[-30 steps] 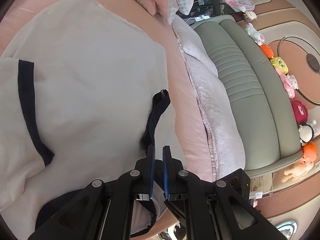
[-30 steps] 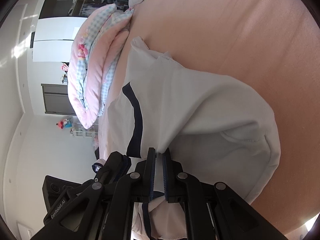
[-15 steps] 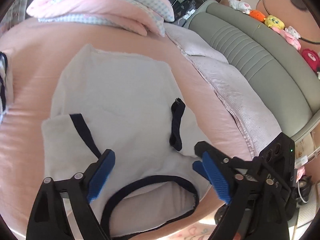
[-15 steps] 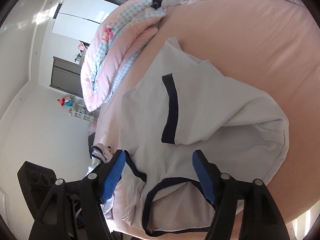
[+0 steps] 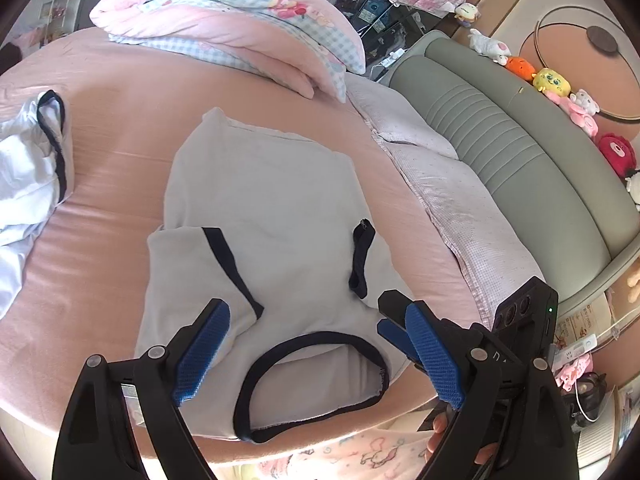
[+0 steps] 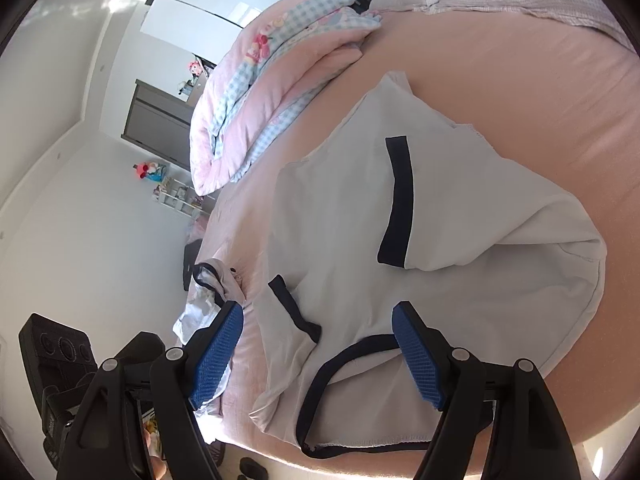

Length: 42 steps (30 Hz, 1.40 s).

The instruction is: Fold clothes

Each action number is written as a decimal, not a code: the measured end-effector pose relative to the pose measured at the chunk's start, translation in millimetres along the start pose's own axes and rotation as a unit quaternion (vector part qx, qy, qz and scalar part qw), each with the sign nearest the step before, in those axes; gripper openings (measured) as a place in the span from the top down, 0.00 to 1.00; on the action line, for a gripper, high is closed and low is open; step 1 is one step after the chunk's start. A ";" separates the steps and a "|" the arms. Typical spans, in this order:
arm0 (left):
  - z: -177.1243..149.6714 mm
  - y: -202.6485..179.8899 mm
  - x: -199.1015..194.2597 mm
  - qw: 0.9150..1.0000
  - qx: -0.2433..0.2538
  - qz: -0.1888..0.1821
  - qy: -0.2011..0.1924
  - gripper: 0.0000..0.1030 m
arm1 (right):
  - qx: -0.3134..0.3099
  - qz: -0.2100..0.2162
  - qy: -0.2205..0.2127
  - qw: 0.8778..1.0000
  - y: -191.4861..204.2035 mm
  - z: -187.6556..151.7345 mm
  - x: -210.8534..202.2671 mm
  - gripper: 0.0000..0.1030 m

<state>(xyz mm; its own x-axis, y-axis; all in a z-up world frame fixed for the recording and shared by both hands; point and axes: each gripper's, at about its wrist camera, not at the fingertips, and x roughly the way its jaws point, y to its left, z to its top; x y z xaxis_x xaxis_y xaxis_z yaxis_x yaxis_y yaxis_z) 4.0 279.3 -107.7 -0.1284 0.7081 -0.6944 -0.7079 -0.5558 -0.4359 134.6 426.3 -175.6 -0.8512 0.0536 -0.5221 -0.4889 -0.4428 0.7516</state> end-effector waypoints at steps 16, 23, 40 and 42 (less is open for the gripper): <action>-38.4 44.4 -24.5 0.987 0.067 0.143 -0.010 0.13 | -0.032 -0.033 -0.025 0.999 30.7 18.0 8.9 0.25; -51.5 44.2 -5.1 0.989 0.083 0.108 0.049 0.13 | -0.112 -0.082 0.012 0.990 34.1 3.3 -1.4 0.25; -77.5 17.1 8.6 0.967 0.203 0.128 0.087 0.13 | -0.239 -0.208 0.058 0.947 10.6 -21.3 -23.4 0.25; -79.9 15.1 11.0 0.964 0.213 0.135 0.088 0.13 | -0.245 -0.211 0.059 0.944 11.4 -19.8 -26.4 0.25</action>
<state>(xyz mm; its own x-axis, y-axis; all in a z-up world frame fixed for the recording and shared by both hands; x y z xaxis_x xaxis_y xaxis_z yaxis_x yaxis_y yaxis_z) 47.4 243.9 -167.7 -0.2551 0.4561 -0.8526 -0.8904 -0.4546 0.0232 155.3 402.2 -161.2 -0.5588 0.2305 -0.7966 -0.6083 -0.7669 0.2048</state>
